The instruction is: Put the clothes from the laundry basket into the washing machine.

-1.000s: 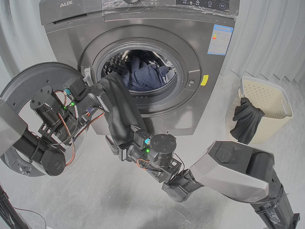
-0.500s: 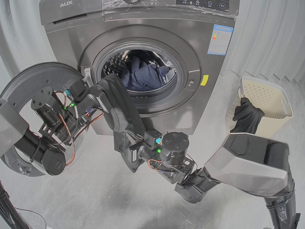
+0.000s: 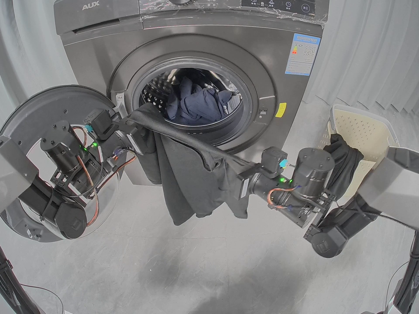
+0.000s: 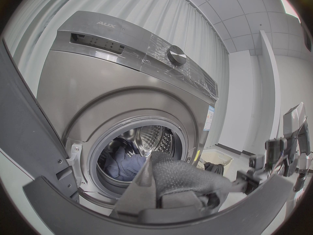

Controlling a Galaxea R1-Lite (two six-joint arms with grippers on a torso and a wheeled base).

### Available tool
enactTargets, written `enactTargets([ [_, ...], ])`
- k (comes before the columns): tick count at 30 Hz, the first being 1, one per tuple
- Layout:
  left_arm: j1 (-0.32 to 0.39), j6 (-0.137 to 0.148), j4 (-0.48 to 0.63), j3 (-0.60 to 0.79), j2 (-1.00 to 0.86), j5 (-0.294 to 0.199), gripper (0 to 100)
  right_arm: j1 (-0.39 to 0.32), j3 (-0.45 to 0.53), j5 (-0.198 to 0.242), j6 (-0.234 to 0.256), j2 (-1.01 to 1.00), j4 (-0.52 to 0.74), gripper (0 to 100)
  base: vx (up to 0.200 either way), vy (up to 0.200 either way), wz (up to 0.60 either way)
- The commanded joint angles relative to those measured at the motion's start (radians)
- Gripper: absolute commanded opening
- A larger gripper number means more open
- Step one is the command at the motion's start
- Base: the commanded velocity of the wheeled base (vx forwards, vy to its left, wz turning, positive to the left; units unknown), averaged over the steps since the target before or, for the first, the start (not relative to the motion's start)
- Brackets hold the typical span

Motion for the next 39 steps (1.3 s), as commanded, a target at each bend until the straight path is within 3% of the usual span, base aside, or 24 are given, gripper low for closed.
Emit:
enactTargets([
  [1, 0.015, 0.0, 0.0, 0.013, -0.012, -0.005, 0, -0.043, 0.033, 0.027, -0.007, -0.102, -0.008, 0, 0.0, 0.0, 0.0],
  [2, 0.011, 0.001, -0.003, 0.035, -0.03, -0.006, 0, -0.053, 0.032, 0.054, -0.006, -0.129, -0.043, 0, 0.0, 0.0, 0.0],
  [6, -0.006, 0.003, -0.003, 0.087, -0.075, -0.018, 0, -0.056, 0.047, 0.07, -0.002, -0.16, -0.086, 0, 0.0, 0.0, 0.0],
  [11, -0.012, 0.003, 0.009, 0.127, -0.162, -0.029, 0, -0.064, 0.091, 0.068, 0.01, -0.215, -0.095, 0, 0.0, 0.0, 0.0],
  [16, -0.029, 0.014, 0.026, 0.176, -0.207, -0.028, 0, -0.093, 0.075, 0.054, 0.048, -0.254, -0.125, 0, 0.0, 0.0, 0.0],
  [25, -0.032, 0.018, 0.027, 0.179, -0.204, -0.015, 0, -0.096, 0.032, 0.045, 0.053, -0.249, -0.134, 0, 0.0, 0.0, 0.0],
  [27, -0.028, 0.018, 0.027, 0.177, -0.199, -0.014, 0, -0.086, -0.008, -0.006, 0.065, -0.243, -0.143, 0, 0.0, 0.0, 0.0],
  [30, -0.028, 0.018, 0.031, 0.171, -0.205, -0.009, 0, -0.076, -0.06, -0.041, 0.09, -0.234, -0.141, 0, 0.0, 0.0, 0.0],
  [39, -0.023, 0.017, 0.041, 0.127, -0.222, 0.006, 0, -0.067, -0.091, -0.059, 0.102, -0.244, -0.141, 0, 0.0, 0.0, 0.0],
])
